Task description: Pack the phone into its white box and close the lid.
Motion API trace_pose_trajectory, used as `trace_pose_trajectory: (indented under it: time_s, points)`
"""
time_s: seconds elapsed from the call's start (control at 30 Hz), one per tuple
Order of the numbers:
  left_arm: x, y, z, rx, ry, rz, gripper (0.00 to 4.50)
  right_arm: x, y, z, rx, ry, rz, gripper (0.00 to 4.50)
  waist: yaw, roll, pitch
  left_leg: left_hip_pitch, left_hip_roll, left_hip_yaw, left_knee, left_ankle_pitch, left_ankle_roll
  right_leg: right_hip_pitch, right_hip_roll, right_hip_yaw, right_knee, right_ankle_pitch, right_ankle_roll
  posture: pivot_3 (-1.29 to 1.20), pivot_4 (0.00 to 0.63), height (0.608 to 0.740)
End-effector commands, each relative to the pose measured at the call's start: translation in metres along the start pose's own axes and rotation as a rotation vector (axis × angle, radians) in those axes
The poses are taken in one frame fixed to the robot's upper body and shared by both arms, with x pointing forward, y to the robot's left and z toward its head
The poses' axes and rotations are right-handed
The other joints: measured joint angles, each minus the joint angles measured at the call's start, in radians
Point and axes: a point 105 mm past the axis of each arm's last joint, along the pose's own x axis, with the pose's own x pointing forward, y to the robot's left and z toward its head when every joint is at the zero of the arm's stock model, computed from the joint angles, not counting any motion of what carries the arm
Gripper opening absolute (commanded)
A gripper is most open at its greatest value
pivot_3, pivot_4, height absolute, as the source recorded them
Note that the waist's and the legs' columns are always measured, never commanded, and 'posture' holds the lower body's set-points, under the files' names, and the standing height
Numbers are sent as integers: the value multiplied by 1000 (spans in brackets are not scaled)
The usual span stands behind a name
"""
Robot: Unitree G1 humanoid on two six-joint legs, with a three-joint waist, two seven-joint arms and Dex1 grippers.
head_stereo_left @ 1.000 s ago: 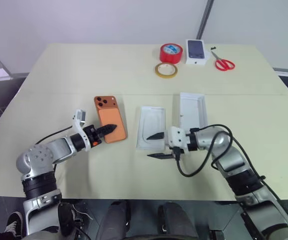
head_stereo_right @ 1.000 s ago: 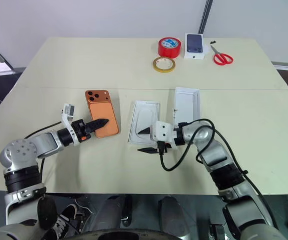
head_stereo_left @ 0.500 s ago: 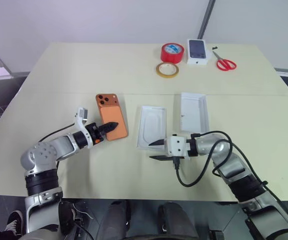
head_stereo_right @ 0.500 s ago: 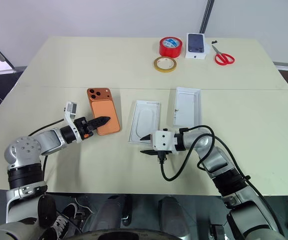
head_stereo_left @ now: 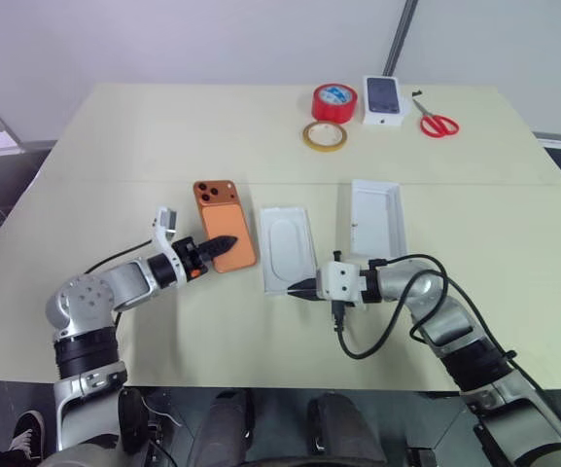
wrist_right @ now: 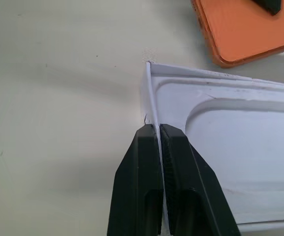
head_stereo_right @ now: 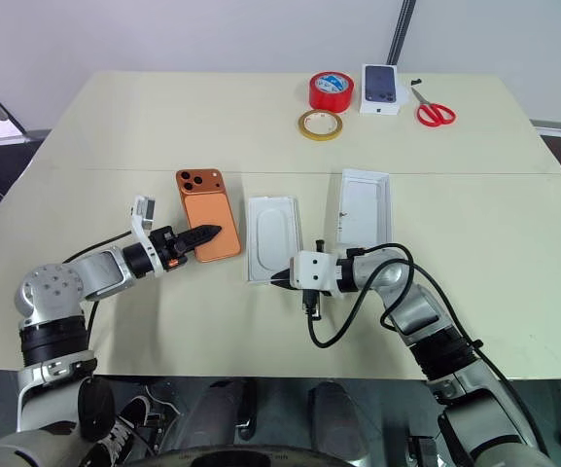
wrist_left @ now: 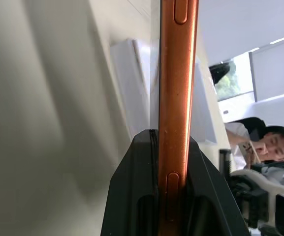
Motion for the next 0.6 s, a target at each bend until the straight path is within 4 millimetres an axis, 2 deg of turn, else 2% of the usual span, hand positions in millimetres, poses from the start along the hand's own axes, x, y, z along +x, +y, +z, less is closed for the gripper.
trace_pose_trajectory:
  time_s: [0.03,0.17,0.27,0.4,0.5,0.6]
  points:
    - [4,-27,17,57,-49,-85,0,8,-8,24,-39,-72,-12,89,1,0,0,0,0,0,0,0,0,0,0,0,0,0,0,0,150,740]
    - [12,-31,16,62,-31,-96,0,26,-10,22,-51,-42,-21,89,-1,0,0,0,0,0,0,0,0,-1,1,0,0,0,0,0,150,740]
    - [17,-28,5,63,31,-92,0,32,-6,30,29,-87,-11,89,0,0,0,-1,0,0,0,2,-3,-1,1,0,1,0,0,0,150,740]
    - [19,-30,-6,39,86,-118,0,29,-5,37,39,-113,-16,1414,2,0,0,-3,0,0,2,3,-5,-3,1,0,1,0,0,0,150,740]
    - [18,-29,-13,8,115,-128,0,14,-11,48,47,-155,-35,2810,3,0,0,-4,0,0,1,3,-4,-3,1,0,1,0,0,0,150,740]
    - [17,-30,-17,4,137,-137,0,-1,-18,52,85,-171,-62,2810,2,0,0,-4,0,-1,1,2,-4,-4,1,-1,1,0,0,0,150,740]
